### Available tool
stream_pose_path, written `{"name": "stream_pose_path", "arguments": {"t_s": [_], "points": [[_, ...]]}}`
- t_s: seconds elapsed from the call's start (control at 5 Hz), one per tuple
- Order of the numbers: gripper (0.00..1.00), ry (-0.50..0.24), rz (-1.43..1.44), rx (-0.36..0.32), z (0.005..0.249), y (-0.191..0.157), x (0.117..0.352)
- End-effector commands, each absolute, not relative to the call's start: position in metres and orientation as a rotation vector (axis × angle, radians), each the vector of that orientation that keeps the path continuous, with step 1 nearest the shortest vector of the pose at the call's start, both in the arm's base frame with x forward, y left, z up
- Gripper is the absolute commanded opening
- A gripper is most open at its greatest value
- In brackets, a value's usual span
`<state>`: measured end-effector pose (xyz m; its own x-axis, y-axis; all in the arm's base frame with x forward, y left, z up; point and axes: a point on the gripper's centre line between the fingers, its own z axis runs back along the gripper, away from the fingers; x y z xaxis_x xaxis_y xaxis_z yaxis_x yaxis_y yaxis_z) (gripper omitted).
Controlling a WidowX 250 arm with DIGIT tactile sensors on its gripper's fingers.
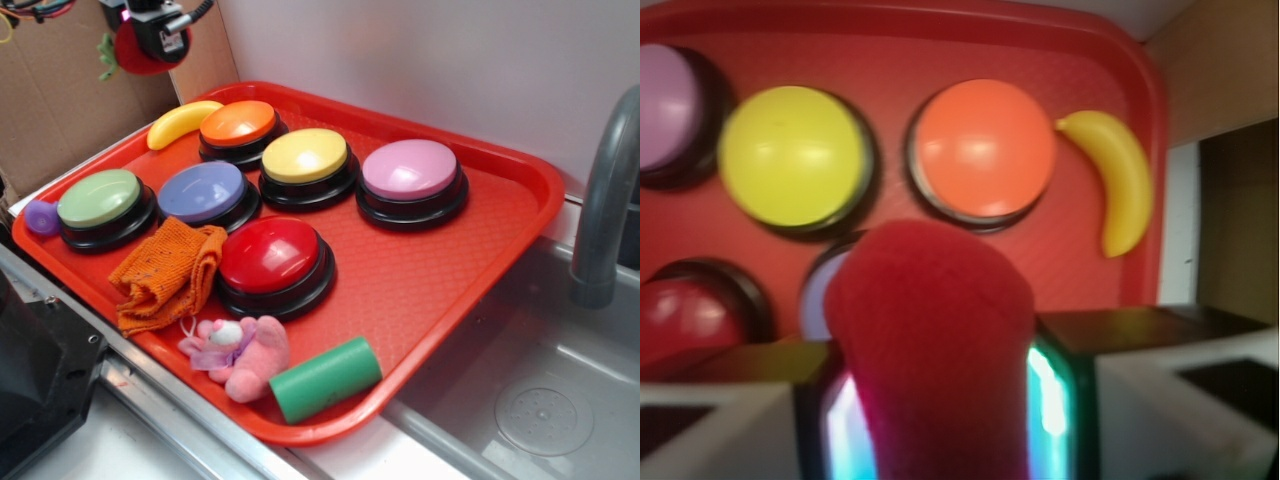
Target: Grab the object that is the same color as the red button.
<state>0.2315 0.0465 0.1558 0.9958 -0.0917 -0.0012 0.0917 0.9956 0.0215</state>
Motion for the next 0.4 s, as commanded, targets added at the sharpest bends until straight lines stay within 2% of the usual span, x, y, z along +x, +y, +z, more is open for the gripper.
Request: {"name": "stream_pose_path", "arguments": {"t_s": [0.0,0.2], "points": [[0.0,-0.05,-0.146,0.071,0.1741,-0.0079,0.2326],[0.0,-0.01,-0.111,0.1,0.1715,-0.0027,0.2312]]}}
